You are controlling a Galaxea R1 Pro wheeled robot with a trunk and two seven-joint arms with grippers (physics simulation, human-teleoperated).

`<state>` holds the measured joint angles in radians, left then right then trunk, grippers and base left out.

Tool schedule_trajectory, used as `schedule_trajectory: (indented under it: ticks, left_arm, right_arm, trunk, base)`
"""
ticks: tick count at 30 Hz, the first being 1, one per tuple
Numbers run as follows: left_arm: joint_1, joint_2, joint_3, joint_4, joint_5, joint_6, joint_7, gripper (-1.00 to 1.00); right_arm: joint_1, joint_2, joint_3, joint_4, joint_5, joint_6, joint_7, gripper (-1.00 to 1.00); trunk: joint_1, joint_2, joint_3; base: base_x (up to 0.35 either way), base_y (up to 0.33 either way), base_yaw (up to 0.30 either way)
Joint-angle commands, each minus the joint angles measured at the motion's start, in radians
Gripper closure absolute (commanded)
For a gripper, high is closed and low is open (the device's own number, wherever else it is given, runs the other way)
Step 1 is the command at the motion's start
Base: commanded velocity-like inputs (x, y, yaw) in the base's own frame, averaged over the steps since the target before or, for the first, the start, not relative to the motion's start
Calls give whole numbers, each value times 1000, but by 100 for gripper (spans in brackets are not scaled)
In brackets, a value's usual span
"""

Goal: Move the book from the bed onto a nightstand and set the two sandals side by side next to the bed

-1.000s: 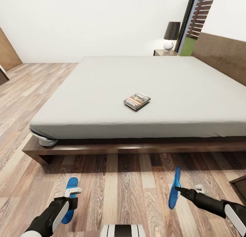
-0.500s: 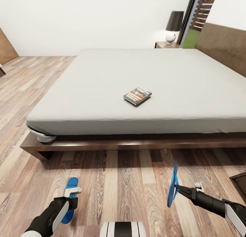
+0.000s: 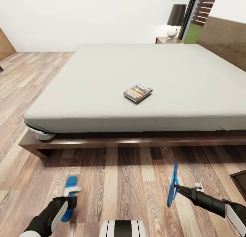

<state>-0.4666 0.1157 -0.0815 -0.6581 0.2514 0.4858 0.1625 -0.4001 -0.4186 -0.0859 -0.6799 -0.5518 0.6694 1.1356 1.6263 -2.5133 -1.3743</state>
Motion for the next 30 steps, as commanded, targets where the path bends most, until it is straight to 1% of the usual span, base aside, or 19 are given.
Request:
schedule_trajectory:
  ticks: [1,4,6,8,10,12,14,15,17,19,24,30]
  left_arm:
    - [0,3,-6,-2,11,-6,8,100]
    - [0,14,-5,-1,13,-27,7,100]
    - [0,18,-4,-1,13,-66,3,100]
    - [0,20,-5,1,14,-127,-2,100]
    - [0,22,-5,3,14,-152,-17,100]
    - [0,23,-4,4,14,-158,-46,100]
    - [0,26,-3,5,14,-161,-109,100]
    - [0,34,-2,6,14,-161,-144,100]
    - [0,56,-1,6,14,-160,-175,100]
    - [0,67,0,6,14,-159,-186,100]
    - [0,71,0,6,14,-159,-189,100]
    - [0,70,0,6,14,-159,-188,100]
  right_arm:
    - [0,1,0,0,-5,7,0,100]
    - [0,0,0,0,-5,7,1,100]
    - [0,1,0,0,-5,7,1,100]
    - [0,1,0,0,-5,7,1,100]
    - [0,1,0,0,-5,7,1,100]
    - [0,1,0,0,-5,7,1,100]
    - [0,0,0,0,-5,7,1,100]
    - [0,0,0,0,-5,7,1,100]
    - [0,0,0,0,-5,7,1,100]
    - [0,0,0,0,-5,7,1,100]
    - [0,0,0,0,-5,7,1,100]
    - [0,0,0,0,-5,7,1,100]
  trunk:
    - [0,0,-1]
    - [0,0,-1]
    - [0,0,-1]
    - [0,0,-1]
    - [0,0,-1]
    - [0,0,-1]
    - [0,0,-1]
    - [0,0,-1]
    - [0,0,-1]
    - [0,0,-1]
    - [0,0,-1]
    - [3,-2,-24]
  base:
    - [0,0,0]
    - [0,0,0]
    - [0,0,0]
    - [0,0,0]
    - [0,0,0]
    - [0,0,0]
    - [0,0,0]
    - [0,0,0]
    - [0,0,0]
    - [0,0,0]
    - [0,0,0]
    - [0,0,0]
